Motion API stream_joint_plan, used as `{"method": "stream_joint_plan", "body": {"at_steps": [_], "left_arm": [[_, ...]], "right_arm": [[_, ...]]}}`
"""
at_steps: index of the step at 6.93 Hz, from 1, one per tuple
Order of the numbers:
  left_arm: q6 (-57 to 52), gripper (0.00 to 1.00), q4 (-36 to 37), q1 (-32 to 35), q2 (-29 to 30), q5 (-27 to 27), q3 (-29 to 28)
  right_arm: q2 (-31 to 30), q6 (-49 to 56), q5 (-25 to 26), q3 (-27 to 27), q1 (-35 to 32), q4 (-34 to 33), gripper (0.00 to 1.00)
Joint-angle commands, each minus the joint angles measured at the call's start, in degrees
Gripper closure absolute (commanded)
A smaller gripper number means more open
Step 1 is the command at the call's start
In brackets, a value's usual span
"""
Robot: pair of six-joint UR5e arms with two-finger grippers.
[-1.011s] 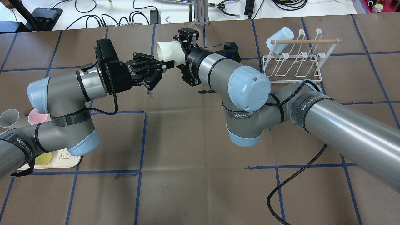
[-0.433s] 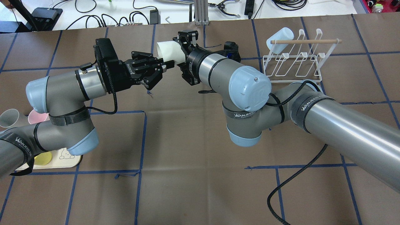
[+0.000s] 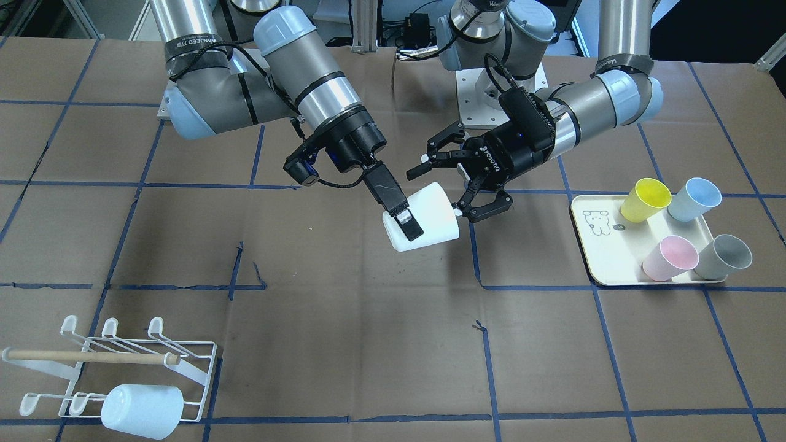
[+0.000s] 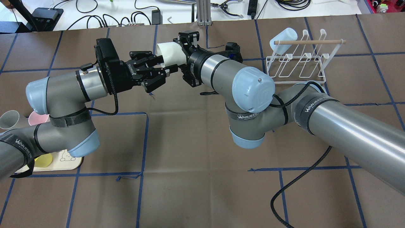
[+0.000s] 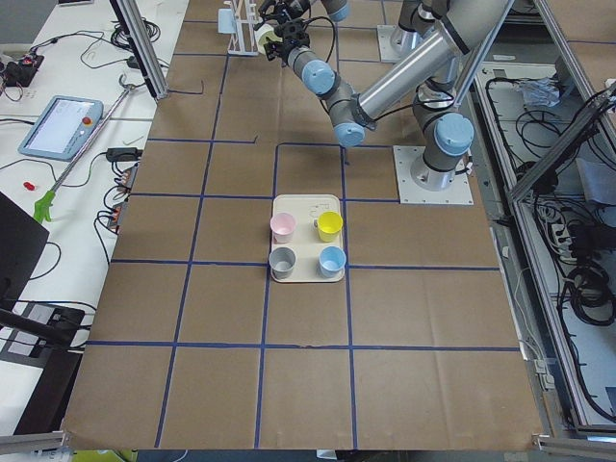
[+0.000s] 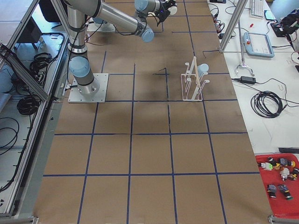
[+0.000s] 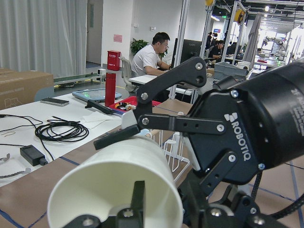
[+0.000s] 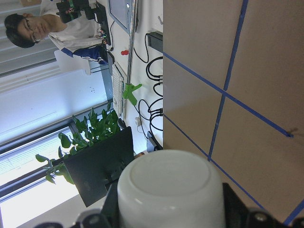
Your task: Transfer IKEA cup to right arm and place on rack
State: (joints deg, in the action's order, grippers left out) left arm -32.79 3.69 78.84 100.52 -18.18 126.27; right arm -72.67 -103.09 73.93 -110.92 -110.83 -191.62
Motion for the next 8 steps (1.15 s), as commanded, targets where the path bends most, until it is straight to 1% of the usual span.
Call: {"method": "stream_joint_plan", "body": {"at_steps": [1,3,4,6,7,8], "left_arm": [[0.44,0.01,0.00,0.00,-0.15,-0.01,-0.06],[0.35,0.01,0.00,-0.79,-0.15,-0.10,-0.06],[0.44,0.01,0.00,-2.45,-0.15,-0.53,-0.32],[0.44,0.01,-0.17,-9.20,-0.32,-0.45,-0.15],[0.35,0.01,-0.44,-11.32,-0.33,-1.67,-0.15],[0.44,0.01,-0.61,-12.30,-0.33,-6.99,-0.59]], "right_arm": [[-0.01,-0.09,-0.02,0.09,0.00,-0.06,0.50],[0.07,-0.01,-0.02,0.09,0.00,-0.15,0.51],[0.25,0.34,-0.02,0.26,0.00,-0.07,0.59],[0.95,2.79,-0.02,1.75,2.19,0.02,0.76],[1.21,6.11,-0.02,2.02,5.68,-0.06,0.78],[0.78,12.59,-0.10,2.02,9.11,-0.06,0.78]]}}
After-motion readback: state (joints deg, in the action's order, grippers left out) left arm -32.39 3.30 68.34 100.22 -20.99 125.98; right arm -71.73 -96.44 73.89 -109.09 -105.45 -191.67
